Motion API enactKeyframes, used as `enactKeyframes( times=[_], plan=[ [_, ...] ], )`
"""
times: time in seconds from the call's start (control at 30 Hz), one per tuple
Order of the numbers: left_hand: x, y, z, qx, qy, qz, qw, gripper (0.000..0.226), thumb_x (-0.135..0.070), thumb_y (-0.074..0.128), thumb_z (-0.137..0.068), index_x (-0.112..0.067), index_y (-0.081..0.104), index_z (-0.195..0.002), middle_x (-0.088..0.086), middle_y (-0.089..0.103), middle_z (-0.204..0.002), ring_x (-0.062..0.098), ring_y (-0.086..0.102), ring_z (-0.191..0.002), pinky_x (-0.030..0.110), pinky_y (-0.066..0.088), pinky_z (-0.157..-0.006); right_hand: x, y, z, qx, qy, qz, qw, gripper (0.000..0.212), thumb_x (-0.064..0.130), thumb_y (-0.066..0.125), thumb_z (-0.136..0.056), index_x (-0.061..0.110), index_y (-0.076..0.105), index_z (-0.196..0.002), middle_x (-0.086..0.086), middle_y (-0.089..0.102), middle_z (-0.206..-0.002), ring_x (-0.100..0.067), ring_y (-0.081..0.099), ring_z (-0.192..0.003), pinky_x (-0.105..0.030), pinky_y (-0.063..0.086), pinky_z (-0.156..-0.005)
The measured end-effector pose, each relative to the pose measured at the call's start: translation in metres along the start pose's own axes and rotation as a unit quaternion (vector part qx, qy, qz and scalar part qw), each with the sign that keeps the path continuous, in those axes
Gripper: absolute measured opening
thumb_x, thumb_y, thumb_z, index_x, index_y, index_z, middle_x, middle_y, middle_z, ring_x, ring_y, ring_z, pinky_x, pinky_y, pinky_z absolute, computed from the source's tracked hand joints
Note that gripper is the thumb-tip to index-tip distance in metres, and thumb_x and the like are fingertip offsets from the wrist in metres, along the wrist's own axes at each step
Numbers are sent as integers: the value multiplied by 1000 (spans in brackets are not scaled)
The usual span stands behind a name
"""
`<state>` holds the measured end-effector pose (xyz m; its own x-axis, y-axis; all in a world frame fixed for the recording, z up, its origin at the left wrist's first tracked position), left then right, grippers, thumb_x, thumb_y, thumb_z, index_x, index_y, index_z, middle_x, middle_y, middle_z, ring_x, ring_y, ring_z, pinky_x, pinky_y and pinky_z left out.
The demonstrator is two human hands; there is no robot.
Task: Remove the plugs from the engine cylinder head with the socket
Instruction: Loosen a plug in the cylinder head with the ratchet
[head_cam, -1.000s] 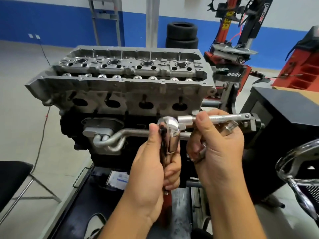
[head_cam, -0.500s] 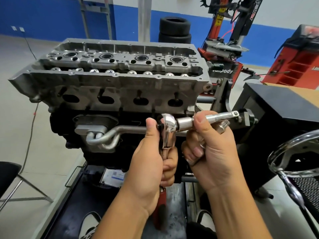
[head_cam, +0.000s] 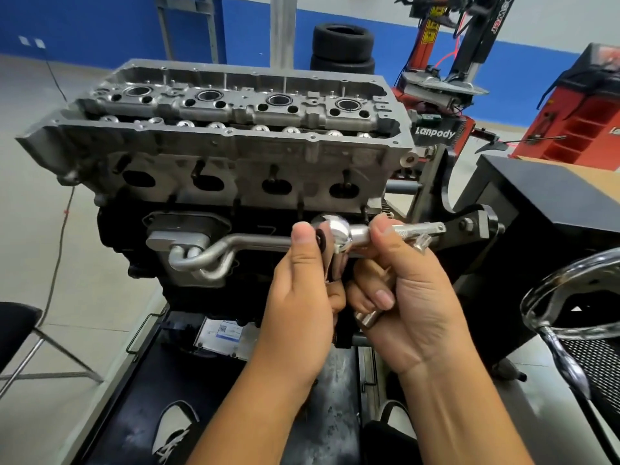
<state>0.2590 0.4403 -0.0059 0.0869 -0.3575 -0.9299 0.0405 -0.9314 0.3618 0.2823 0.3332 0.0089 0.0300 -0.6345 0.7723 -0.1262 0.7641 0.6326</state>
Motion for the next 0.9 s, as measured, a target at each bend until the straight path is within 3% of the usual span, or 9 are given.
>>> enactKeyframes(
  times=[0.17, 0.27, 0.33, 0.37, 0.43, 0.5, 0.57, 0.73, 0.9],
  plan=[
    [-2, -7, -5, 47, -11, 106, 993, 78, -87, 46, -81, -12, 64, -91, -1, 38, -54, 7, 23, -37, 21, 19, -42, 6, 2, 0, -31, 35, 132, 990, 44, 43, 81, -74, 9, 61, -94, -9, 51, -64, -9, 33, -34, -20, 30, -38],
    [-5, -11, -7, 15, 1, 146, 989, 59, -73, 63, -81, -15, 62, -85, 0, 32, -49, 9, 20, -32, 16, 19, -42, 15, -2, 3, -44, 31, 248, 967, 40, 45, 81, -76, 10, 63, -85, 2, 55, -54, -11, 32, -35, -20, 30, -40],
    [-6, -16, -9, 5, 22, 142, 990, 45, -64, 64, -77, -19, 61, -74, 1, 29, -46, 11, 17, -32, 16, 18, -41, 24, -7, 2, -84, 9, 250, 965, 34, 40, 80, -83, 14, 61, -73, -1, 49, -52, -12, 30, -35, -20, 29, -40],
    [-9, -20, -10, 4, 33, 137, 990, 42, -61, 64, -77, -20, 60, -71, 1, 28, -46, 12, 16, -33, 17, 18, -41, 29, -11, 0, -119, -9, 207, 971, 36, 39, 76, -89, 17, 57, -68, -1, 46, -52, -12, 29, -34, -20, 28, -39],
    [-14, -29, -11, 10, 46, 118, 992, 39, -57, 62, -77, -19, 58, -70, 1, 27, -45, 12, 15, -34, 17, 19, -43, 41, -20, -3, -179, -35, 12, 983, 47, 39, 65, -99, 21, 47, -59, 3, 38, -51, -10, 28, -34, -19, 27, -38],
    [-17, -36, -12, 28, 48, 91, 994, 38, -54, 59, -77, -17, 59, -69, 1, 26, -43, 11, 15, -36, 17, 20, -44, 50, -30, -6, -197, -40, -210, 957, 53, 43, 58, -101, 23, 41, -55, 9, 33, -49, -8, 29, -34, -18, 27, -38],
    [-18, -39, -10, 48, 44, 62, 996, 38, -52, 58, -77, -15, 59, -65, 3, 24, -42, 12, 15, -37, 17, 20, -44, 55, -37, -5, -197, -46, -322, 925, 54, 46, 57, -100, 23, 37, -56, 10, 30, -47, -8, 30, -35, -18, 29, -38],
    [-14, -28, -4, 76, 20, 44, 996, 37, -50, 59, -72, -14, 56, -63, 2, 22, -43, 11, 12, -39, 17, 17, -46, 51, -37, -4, -186, -70, -361, 911, 54, 49, 60, -99, 24, 32, -59, 10, 29, -50, -9, 33, -37, -20, 33, -38],
    [-5, -18, -1, 38, -13, 56, 998, 38, -53, 60, -71, -17, 48, -68, -1, 23, -44, 13, 13, -37, 19, 15, -44, 49, -37, -2, -167, -81, -365, 912, 61, 54, 54, -101, 23, 30, -53, 9, 30, -45, -9, 32, -35, -18, 32, -38]
  ],
)
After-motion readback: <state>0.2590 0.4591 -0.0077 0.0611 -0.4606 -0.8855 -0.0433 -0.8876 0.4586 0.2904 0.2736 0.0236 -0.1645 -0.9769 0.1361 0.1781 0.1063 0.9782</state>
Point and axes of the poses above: each hand's wrist, its own z-axis away from the middle knuckle, its own y-axis out of the palm, x = y × z, the point moved 1 cm from there along -z, towards the middle knuckle
